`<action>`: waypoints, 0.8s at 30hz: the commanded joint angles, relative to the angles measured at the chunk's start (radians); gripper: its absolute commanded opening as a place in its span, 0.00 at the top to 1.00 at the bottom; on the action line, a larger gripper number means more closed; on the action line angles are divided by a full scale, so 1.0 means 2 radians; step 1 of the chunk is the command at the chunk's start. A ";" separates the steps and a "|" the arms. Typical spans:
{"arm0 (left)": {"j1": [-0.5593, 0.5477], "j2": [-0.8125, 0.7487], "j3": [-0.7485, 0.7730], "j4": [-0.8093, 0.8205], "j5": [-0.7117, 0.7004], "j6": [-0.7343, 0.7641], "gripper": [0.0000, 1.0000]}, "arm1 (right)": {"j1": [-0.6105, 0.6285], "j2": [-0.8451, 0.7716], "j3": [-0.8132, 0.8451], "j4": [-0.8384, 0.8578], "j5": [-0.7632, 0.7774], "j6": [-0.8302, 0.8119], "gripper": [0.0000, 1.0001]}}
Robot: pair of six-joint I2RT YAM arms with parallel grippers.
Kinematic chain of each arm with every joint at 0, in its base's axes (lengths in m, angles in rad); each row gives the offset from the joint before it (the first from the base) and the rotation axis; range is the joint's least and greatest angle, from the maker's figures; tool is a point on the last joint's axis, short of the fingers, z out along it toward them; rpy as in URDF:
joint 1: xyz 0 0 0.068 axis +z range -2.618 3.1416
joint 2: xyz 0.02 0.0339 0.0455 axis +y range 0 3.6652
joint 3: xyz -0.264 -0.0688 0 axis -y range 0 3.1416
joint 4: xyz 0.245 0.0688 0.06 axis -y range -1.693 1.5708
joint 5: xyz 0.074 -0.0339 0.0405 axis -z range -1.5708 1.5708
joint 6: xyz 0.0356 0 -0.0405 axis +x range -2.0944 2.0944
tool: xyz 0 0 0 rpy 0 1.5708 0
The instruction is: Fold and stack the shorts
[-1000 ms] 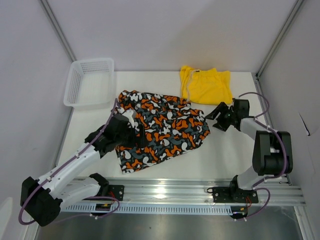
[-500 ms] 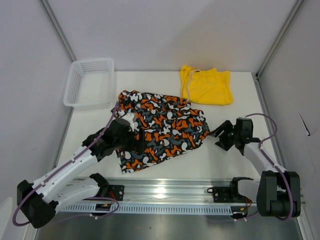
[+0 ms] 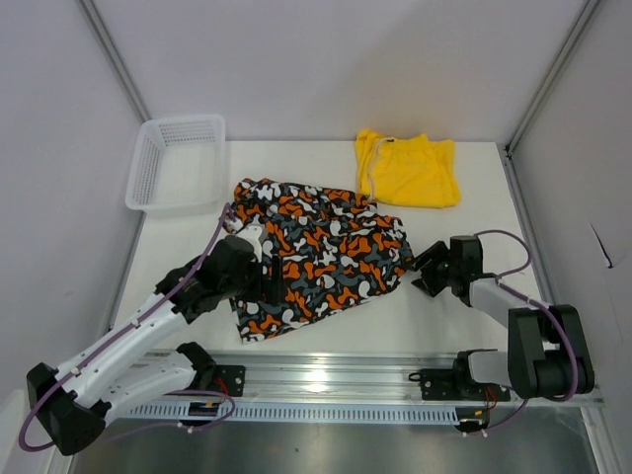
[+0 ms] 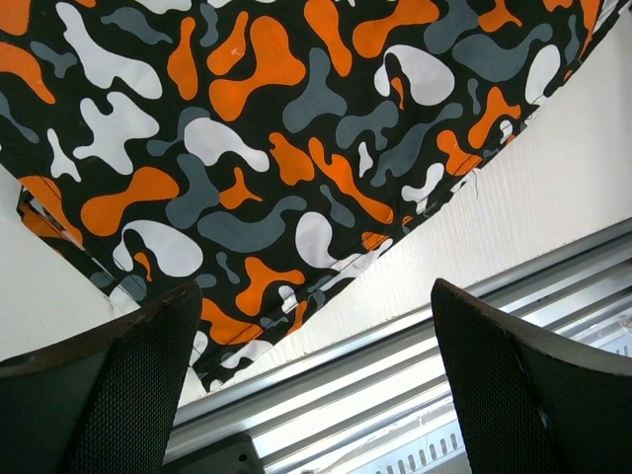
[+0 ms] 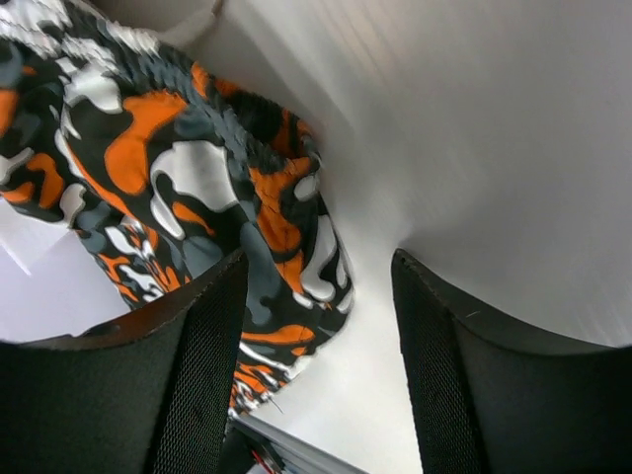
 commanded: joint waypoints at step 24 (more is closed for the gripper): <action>-0.180 0.102 0.002 0.092 -0.041 0.014 0.01 | -0.126 0.127 0.166 -0.058 0.040 -0.124 1.00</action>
